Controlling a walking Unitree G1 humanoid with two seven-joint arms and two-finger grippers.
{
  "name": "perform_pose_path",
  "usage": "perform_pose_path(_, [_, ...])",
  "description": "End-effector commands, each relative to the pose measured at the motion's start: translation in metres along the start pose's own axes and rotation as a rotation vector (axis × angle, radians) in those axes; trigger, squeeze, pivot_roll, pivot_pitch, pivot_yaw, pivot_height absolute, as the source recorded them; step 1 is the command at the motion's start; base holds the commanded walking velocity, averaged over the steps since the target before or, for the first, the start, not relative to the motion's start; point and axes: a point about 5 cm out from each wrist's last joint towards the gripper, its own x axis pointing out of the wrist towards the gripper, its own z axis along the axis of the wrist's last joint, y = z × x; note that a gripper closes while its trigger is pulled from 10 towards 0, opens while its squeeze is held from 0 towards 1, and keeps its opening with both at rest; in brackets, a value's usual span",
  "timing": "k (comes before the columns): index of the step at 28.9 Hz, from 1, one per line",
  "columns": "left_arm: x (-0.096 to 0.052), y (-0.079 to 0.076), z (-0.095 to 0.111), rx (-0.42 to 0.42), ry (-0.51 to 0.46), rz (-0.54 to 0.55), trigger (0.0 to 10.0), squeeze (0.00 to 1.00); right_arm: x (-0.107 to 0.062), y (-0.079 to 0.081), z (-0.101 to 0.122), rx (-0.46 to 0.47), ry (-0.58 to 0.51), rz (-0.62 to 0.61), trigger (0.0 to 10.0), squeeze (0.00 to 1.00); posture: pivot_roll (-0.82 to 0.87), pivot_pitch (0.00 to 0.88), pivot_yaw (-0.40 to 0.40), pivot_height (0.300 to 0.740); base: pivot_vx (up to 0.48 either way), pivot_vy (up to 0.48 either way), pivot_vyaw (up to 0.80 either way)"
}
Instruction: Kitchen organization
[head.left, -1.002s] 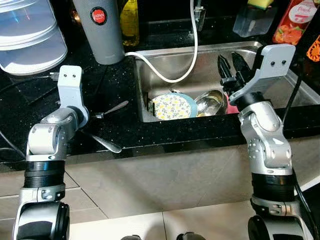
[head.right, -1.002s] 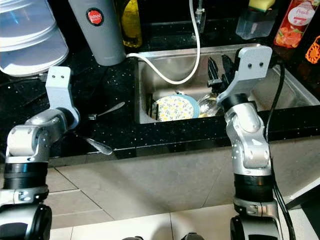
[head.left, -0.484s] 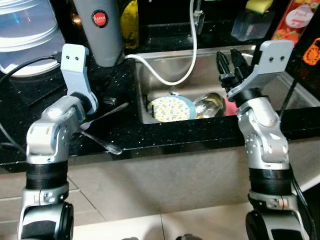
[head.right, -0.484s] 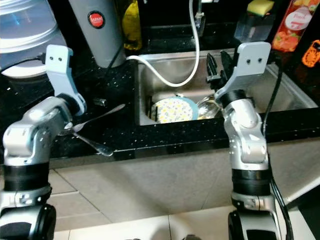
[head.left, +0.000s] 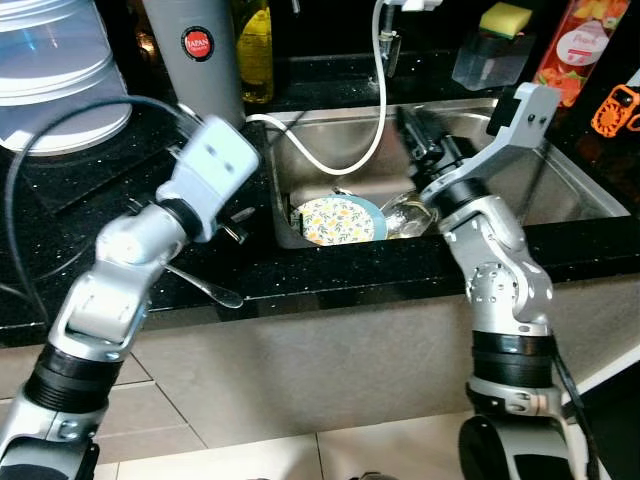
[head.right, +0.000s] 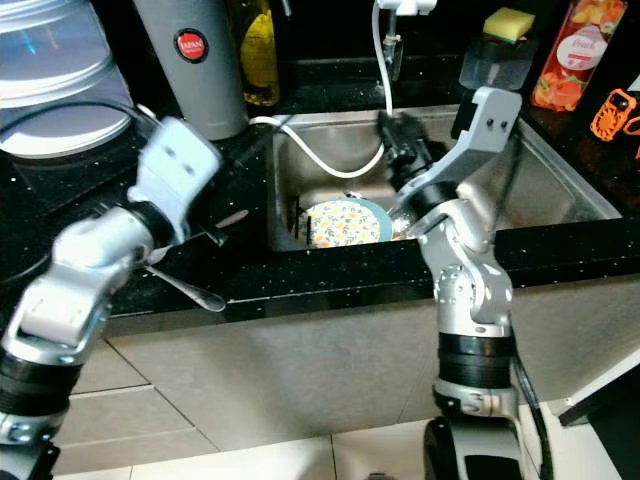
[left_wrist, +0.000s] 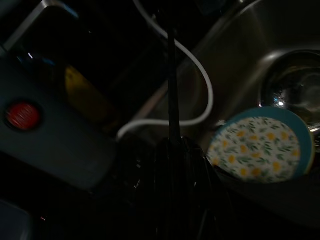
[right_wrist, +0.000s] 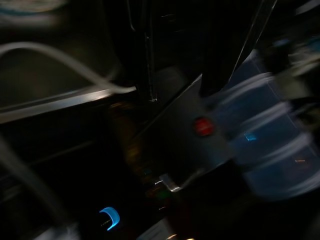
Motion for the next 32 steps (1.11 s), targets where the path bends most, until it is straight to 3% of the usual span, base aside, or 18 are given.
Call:
perform_pose_path(1, [0.000, -0.004, 0.003, 0.054, -0.037, -0.010, 10.0, 0.00, 0.000, 0.003, 0.002, 0.120, -0.010, 0.030, 10.0, 0.00, 0.11, 0.000, -0.013, 0.740, 0.000, 0.000, 0.00])
perform_pose_path(2, [0.002, -0.009, 0.012, 0.068, -0.102, -0.015, 10.0, 0.00, 0.000, 0.004, 0.000, 0.178, -0.005, 0.039, 10.0, 0.00, 0.11, 0.000, -0.013, 0.740, 0.000, 0.000, 0.00])
perform_pose_path(6, [0.005, -0.013, 0.026, 0.085, -0.195, 0.002, 10.0, 0.00, 0.000, 0.003, -0.003, 0.240, -0.004, 0.033, 10.0, 0.00, 0.10, 0.000, -0.013, 0.740, 0.000, 0.000, 0.00])
perform_pose_path(9, [0.009, -0.014, 0.035, 0.110, -0.252, 0.032, 10.0, 0.00, -0.001, -0.004, -0.002, 0.275, -0.011, -0.006, 10.0, 0.00, 0.10, 0.000, -0.014, 0.740, 0.000, 0.000, 0.00])
perform_pose_path(14, [0.015, -0.028, 0.038, 0.135, -0.312, -0.026, 10.0, 0.00, -0.004, -0.006, 0.002, 0.336, -0.003, -0.001, 10.0, 0.00, 0.09, 0.000, -0.008, 0.740, 0.000, 0.000, 0.00])
perform_pose_path(20, [0.017, -0.035, 0.038, 0.113, -0.332, -0.060, 10.0, 0.00, -0.004, -0.001, 0.006, 0.350, -0.017, 0.034, 10.0, 0.00, 0.08, 0.000, -0.003, 0.740, 0.000, 0.000, 0.00])
perform_pose_path(28, [0.019, -0.030, 0.035, 0.121, -0.347, -0.008, 10.0, 0.00, -0.006, 0.000, 0.015, 0.359, -0.067, 0.065, 10.0, 0.00, 0.08, 0.000, 0.003, 0.740, 0.000, 0.000, 0.00])
perform_pose_path(32, [0.019, -0.019, 0.033, 0.117, -0.337, 0.045, 10.0, 0.00, -0.007, -0.003, 0.016, 0.359, -0.068, 0.054, 10.0, 0.00, 0.07, 0.000, 0.002, 0.740, 0.000, 0.000, 0.00])
